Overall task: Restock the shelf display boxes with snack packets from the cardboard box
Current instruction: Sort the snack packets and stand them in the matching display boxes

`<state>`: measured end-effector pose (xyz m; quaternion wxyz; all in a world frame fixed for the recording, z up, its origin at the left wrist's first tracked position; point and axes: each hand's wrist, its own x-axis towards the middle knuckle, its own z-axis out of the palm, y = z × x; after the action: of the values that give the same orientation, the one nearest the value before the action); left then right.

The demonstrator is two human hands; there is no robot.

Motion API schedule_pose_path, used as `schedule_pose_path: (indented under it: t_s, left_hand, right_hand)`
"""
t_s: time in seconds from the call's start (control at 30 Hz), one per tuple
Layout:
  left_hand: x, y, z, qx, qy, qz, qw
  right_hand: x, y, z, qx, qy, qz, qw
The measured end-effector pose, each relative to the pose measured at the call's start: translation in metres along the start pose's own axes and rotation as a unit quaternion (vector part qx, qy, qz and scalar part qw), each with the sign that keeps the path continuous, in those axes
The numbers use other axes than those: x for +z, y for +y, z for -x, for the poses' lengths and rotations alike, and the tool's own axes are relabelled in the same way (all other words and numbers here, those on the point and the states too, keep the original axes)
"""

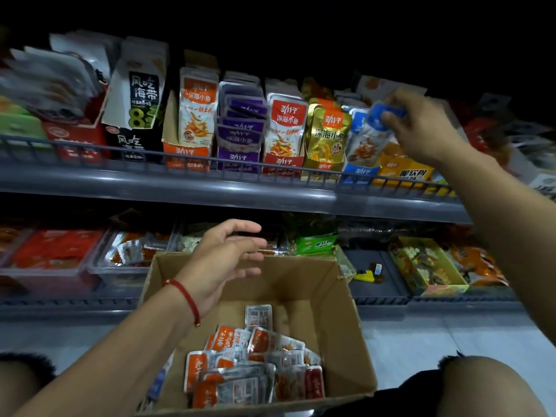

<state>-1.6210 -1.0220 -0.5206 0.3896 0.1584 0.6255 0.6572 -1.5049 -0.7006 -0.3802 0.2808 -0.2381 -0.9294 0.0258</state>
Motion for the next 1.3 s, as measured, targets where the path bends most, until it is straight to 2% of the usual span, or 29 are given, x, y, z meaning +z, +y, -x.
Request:
schedule_pose_path:
  t_s: [0.17, 0.33, 0.5, 1.3]
  left_hand:
    - [-0.006, 0.001, -0.001, 0.004, 0.0, -0.004, 1.0]
    - [-0.011, 0.004, -0.002, 0.011, 0.004, -0.008, 1.0]
    - [-0.013, 0.003, -0.004, 0.004, 0.01, -0.007, 1.0]
    - [-0.012, -0.011, -0.012, -0.016, 0.026, -0.03, 0.999]
  right_hand:
    - [0.019, -0.002, -0.011, -0.004, -0.039, 0.086, 0.996]
    - [0.019, -0.004, -0.011, -0.022, 0.021, 0.125, 0.992]
    - [0.021, -0.003, -0.009, -0.031, 0.036, 0.092, 0.995]
    - [0.021, -0.001, -0.002, -0.043, 0.07, 0.119, 0.99]
